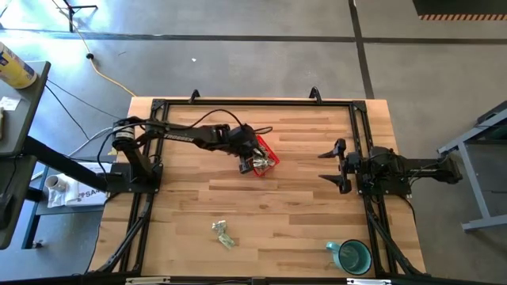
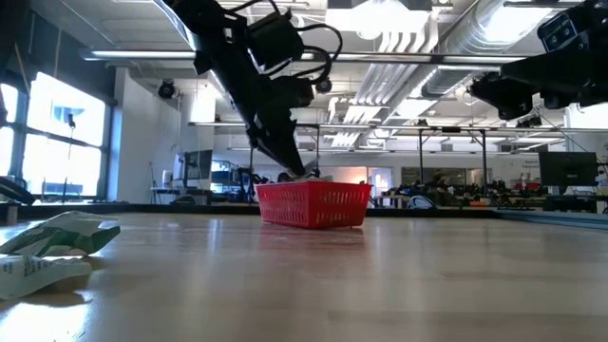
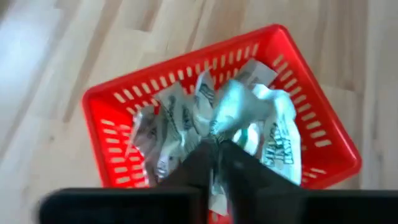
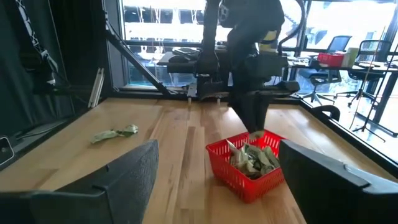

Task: Pick and place Stevia / Truvia into bins
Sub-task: Put the stevia packet into the red basket

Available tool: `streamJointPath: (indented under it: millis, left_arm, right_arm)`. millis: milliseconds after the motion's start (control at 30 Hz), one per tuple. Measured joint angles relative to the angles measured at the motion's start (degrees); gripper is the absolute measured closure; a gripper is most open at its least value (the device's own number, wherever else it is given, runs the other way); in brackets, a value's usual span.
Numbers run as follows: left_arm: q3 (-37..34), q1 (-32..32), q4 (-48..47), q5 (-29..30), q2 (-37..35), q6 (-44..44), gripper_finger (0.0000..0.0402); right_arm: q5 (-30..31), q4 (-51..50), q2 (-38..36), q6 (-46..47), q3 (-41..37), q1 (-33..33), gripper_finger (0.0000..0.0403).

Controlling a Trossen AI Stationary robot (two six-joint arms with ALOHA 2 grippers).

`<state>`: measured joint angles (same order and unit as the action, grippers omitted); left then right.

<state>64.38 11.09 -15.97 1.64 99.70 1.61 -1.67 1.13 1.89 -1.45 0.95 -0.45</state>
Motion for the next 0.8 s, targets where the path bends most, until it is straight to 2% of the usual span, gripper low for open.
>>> streamJointPath:
  millis: [100,167,267,367,433,500,633,800]
  left_arm:
    - [0.3,-0.8,-0.8,3.3,0.0,0.2,0.0259]
    - [1.2,-1.1,-3.9,3.3,-0.1,1.2,0.0206]
    - [2.8,-2.0,-14.0,1.5,-0.2,2.4,0.0138]
    - [3.5,-4.8,-27.5,-2.2,-2.0,3.6,0.0101]
    - [2.4,-8.7,-32.7,-3.0,-4.7,3.7,0.0098]
    - [-0.6,-13.7,-34.1,-4.0,-8.5,3.9,0.0107]
    - [-6.1,-23.3,-30.5,-5.3,-13.3,10.5,0.0135]
    - [-8.7,-32.3,-25.0,-3.0,-14.3,19.5,0.0162]
  right_arm:
    - [0.0,-0.2,0.0,0.0,0.0,0.0,0.0082]
    - [0.0,-0.2,0.0,0.0,0.0,0.0,0.0082]
    - [0.0,-0.3,0.0,0.0,0.0,0.0,0.0082]
    - [0.0,-0.4,0.0,0.0,0.0,0.0,0.0082]
    - [0.0,-0.4,0.0,0.0,0.0,0.0,0.0082]
    - [0.0,-0.4,0.0,0.0,0.0,0.0,0.0082]
    - [0.0,-0.5,0.0,0.0,0.1,0.0,0.0082]
    - [0.0,-0.7,0.0,0.0,0.1,0.0,0.0082]
